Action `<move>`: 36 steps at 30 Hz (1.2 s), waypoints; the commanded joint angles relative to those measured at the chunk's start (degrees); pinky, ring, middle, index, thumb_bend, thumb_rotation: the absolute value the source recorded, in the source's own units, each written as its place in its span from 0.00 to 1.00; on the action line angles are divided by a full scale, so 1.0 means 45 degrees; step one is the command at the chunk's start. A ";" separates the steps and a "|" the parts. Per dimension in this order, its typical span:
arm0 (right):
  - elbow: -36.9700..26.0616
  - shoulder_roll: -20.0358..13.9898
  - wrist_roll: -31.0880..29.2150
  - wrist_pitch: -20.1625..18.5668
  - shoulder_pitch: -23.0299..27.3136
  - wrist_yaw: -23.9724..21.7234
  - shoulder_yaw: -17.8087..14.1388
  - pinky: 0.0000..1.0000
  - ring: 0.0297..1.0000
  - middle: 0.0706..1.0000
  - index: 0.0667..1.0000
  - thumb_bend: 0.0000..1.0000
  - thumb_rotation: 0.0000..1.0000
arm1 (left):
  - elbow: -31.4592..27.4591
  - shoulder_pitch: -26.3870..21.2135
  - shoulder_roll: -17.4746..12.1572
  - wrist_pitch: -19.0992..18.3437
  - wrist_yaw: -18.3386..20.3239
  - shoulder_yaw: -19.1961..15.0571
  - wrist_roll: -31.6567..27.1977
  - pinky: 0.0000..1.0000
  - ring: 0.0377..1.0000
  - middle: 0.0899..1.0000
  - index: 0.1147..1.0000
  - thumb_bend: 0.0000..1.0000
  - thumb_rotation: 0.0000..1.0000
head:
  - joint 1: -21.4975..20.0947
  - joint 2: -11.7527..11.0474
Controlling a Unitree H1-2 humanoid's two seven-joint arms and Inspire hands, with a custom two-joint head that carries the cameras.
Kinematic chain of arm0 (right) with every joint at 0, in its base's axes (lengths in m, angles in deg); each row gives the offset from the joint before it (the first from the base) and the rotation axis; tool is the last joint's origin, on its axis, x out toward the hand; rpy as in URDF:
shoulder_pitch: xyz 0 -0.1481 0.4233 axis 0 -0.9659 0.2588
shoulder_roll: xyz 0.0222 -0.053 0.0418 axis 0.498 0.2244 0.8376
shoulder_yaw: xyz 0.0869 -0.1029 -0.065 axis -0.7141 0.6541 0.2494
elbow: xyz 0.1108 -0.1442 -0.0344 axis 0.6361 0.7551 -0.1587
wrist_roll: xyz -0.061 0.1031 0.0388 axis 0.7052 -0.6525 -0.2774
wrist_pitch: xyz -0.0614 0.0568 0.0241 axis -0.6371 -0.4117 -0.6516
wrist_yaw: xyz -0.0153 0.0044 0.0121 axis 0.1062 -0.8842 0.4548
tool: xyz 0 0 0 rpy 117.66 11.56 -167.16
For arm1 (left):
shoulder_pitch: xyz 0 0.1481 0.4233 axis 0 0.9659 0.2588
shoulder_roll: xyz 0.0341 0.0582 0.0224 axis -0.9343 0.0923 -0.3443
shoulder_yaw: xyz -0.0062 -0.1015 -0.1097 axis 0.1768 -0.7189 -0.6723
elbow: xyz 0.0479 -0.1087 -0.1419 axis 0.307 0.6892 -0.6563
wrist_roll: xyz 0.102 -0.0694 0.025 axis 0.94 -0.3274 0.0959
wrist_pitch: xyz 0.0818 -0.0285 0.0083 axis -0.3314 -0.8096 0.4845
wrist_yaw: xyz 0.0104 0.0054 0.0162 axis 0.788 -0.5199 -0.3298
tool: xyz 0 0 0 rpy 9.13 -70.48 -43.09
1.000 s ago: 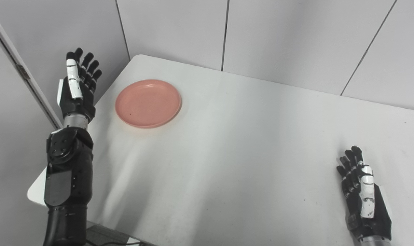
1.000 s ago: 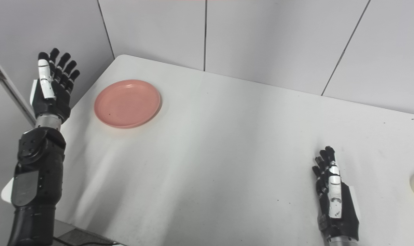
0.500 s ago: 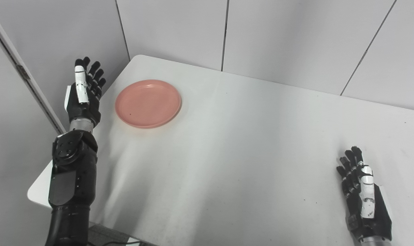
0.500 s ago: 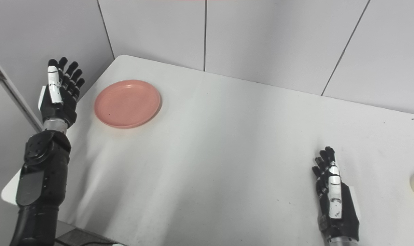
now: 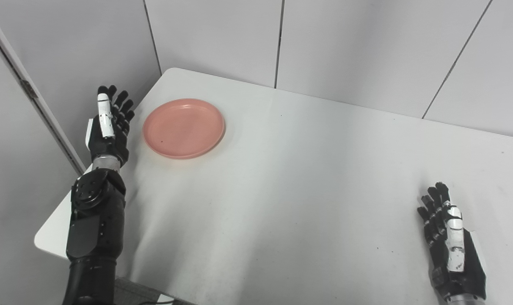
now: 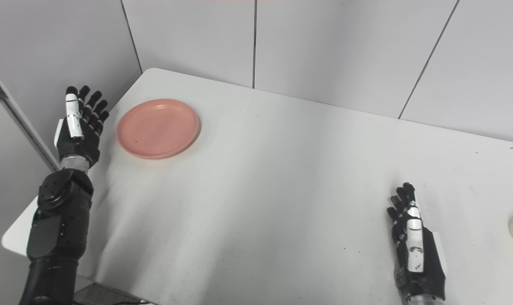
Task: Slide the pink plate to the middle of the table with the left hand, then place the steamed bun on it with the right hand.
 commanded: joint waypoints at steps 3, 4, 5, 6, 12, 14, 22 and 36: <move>-0.0447 -0.0100 -0.0030 -0.0175 -0.0048 -0.0092 -0.0030 1.00 1.00 1.00 1.00 0.53 1.00 | 0.0024 -0.0116 -0.0157 0.0548 0.0004 -0.0087 -0.0026 0.98 0.94 0.93 0.93 0.53 1.00 | -0.0017 0.0017; -0.0459 -0.0099 -0.0063 -0.0191 -0.0051 -0.0103 -0.0036 1.00 1.00 1.00 1.00 0.53 1.00 | 0.0112 -0.0097 -0.0161 0.0589 0.0036 -0.0069 -0.0014 0.98 0.95 0.93 0.94 0.53 1.00 | -0.0019 0.0023; -0.0471 -0.0096 -0.0069 -0.0214 -0.0054 -0.0097 -0.0040 1.00 1.00 1.00 1.00 0.53 1.00 | 0.0209 -0.0082 -0.0156 0.0632 0.0059 -0.0061 -0.0016 0.98 0.95 0.93 0.94 0.53 1.00 | -0.0024 0.0030; -0.0483 -0.0093 -0.0078 -0.0239 -0.0056 -0.0092 -0.0046 1.00 1.00 1.00 1.00 0.54 1.00 | 0.0280 -0.0065 -0.0153 0.0656 0.0067 -0.0050 -0.0009 0.98 0.95 0.93 0.93 0.53 1.00 | -0.0035 0.0041; -0.0509 -0.0085 -0.0079 -0.0284 -0.0046 -0.0079 -0.0055 1.00 1.00 1.00 1.00 0.53 1.00 | 0.0799 -0.0064 -0.0032 0.0733 0.0057 -0.0155 -0.0233 0.97 0.94 0.93 0.93 0.53 1.00 | -0.0016 0.0063; -0.0487 -0.0095 -0.0055 -0.0243 -0.0041 -0.0090 -0.0048 1.00 1.00 1.00 1.00 0.52 1.00 | 0.0871 -0.0056 -0.0002 0.0750 0.0057 -0.0167 -0.0293 0.97 0.94 0.92 0.93 0.53 1.00 | -0.0016 0.0063; -0.0599 -0.0083 -0.0020 -0.0378 -0.0067 -0.0041 -0.0034 1.00 1.00 1.00 1.00 0.55 1.00 | 0.1463 0.0020 0.0050 0.0905 0.0394 0.0122 -0.0419 0.94 0.93 0.92 0.93 0.52 1.00 | -0.0077 0.0128; -0.0580 -0.0070 0.0024 -0.0324 -0.0056 -0.0072 0.0004 1.00 1.00 1.00 1.00 0.55 1.00 | 0.2097 -0.0322 0.0526 0.0765 0.0762 0.1083 -0.0433 0.94 0.93 0.93 0.93 0.51 1.00 | -0.0237 0.0194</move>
